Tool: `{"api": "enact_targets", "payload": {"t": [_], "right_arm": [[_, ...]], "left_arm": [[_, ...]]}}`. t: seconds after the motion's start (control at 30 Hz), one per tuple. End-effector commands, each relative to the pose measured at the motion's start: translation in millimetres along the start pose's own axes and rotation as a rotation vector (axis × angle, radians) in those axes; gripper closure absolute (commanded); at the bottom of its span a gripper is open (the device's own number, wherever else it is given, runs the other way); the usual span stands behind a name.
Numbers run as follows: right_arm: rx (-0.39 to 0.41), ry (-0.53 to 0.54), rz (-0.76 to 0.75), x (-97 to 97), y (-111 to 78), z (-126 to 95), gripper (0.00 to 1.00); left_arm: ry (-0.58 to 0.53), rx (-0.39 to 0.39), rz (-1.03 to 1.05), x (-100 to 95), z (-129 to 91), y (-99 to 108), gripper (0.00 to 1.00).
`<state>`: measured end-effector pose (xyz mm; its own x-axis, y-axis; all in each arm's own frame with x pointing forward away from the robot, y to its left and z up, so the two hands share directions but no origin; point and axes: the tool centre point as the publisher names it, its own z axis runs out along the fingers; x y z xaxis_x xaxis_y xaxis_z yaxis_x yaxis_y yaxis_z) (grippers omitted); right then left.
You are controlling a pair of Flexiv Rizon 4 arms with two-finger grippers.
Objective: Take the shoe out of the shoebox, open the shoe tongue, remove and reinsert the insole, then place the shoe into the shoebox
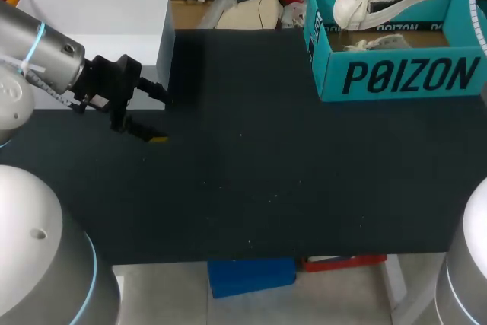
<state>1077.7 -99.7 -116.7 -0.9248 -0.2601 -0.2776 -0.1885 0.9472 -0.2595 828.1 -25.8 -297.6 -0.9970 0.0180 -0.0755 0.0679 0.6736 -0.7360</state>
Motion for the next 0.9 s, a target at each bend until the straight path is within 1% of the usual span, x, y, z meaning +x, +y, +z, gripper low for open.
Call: {"api": "enact_targets", "payload": {"t": [0.03, 0.4, 0.5, 0.63, 0.73, 0.9], "right_arm": [[-0.053, 0.007, 0.018, -14.5, -15.4, 17.4, 1.0], [-0.075, 0.003, 0.101, -56.7, -44.7, 71.0, 1.0], [-0.088, 0.004, 0.15, -69.6, -53.9, 88.3, 1.0], [-0.108, 0.017, 0.192, -86.8, -60.9, 113.5, 1.0], [-0.114, 0.022, 0.202, -94.4, -66.3, 129.4, 1.0], [-0.132, 0.035, 0.232, -100.7, -72.4, 149.2, 1.0]], "left_arm": [[-0.005, -0.001, 0.001, 1.0, 0.4, 0.3, 0.0], [-0.005, -0.001, 0.001, 1.0, 0.4, 0.3, 0.0], [-0.005, -0.001, 0.001, 1.0, 0.4, 0.3, 0.0], [-0.005, -0.001, 0.001, 1.0, 0.4, 0.3, 0.0], [-0.005, -0.001, 0.001, 1.0, 0.4, 0.3, 0.0], [-0.005, -0.001, 0.001, 1.0, 0.4, 0.3, 0.0]]}}
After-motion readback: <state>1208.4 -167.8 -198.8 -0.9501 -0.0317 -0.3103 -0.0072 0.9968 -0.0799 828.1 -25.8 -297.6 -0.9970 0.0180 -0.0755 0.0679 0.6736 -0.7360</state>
